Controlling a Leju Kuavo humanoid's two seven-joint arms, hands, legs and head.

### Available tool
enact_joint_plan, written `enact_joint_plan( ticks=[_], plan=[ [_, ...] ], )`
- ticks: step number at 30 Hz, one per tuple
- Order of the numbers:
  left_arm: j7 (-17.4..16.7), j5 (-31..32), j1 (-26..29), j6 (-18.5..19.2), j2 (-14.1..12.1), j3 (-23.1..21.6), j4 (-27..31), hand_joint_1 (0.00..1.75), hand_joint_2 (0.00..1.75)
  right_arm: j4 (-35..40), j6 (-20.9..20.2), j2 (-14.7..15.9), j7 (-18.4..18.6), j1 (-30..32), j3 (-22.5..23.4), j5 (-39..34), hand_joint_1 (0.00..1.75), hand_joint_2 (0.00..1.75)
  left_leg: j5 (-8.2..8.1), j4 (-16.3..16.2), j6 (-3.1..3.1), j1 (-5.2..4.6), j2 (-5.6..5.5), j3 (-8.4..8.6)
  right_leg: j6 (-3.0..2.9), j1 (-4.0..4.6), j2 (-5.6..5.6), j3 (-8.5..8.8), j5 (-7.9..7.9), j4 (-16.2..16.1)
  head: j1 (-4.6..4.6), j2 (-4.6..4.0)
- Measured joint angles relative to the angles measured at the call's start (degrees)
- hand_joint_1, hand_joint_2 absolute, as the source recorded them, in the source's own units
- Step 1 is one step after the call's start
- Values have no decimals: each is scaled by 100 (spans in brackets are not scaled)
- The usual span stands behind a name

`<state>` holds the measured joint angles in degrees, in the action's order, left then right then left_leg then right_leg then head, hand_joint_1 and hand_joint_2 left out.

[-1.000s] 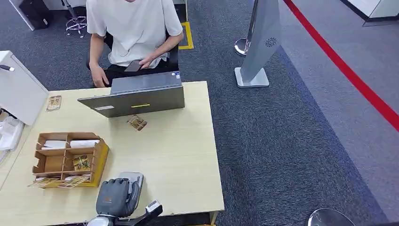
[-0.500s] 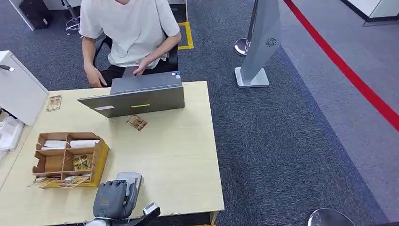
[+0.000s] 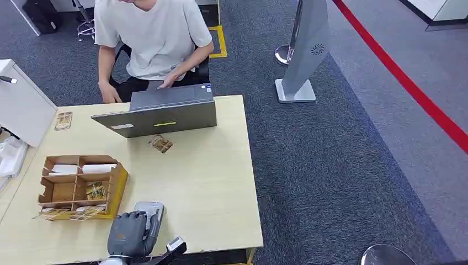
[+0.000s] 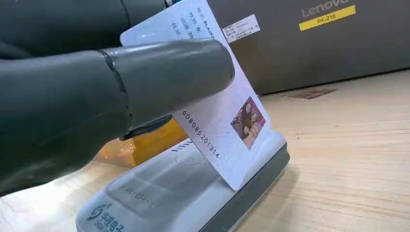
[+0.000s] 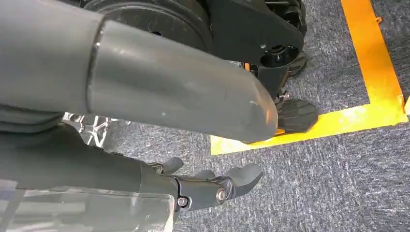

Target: Pass the card to the sensor for recognition and then transmit it.

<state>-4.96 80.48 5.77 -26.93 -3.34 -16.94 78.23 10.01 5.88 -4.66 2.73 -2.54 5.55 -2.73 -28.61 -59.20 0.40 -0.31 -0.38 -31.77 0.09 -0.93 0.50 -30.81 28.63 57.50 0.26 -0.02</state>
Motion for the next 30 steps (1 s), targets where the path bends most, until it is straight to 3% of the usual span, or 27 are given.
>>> enact_joint_plan(
  ticks=[10,22,30],
  plan=[
    [0,94,45,-68,-2,15,74,175,0,0,-17,0,-11,0,0,7,0,0,0,0,0,0,0,0,0,0,0,0,0,0,0,0],
    [17,258,371,-293,-195,203,1360,175,0,0,-33,-7,-33,3,31,35,0,0,0,0,0,0,0,-2,0,0,-1,-1,0,0,0,2],
    [20,260,483,-323,-236,326,1595,175,0,0,-35,-24,-31,5,35,85,0,0,0,0,0,0,0,-1,0,0,-1,-1,0,0,0,0]
  ],
)
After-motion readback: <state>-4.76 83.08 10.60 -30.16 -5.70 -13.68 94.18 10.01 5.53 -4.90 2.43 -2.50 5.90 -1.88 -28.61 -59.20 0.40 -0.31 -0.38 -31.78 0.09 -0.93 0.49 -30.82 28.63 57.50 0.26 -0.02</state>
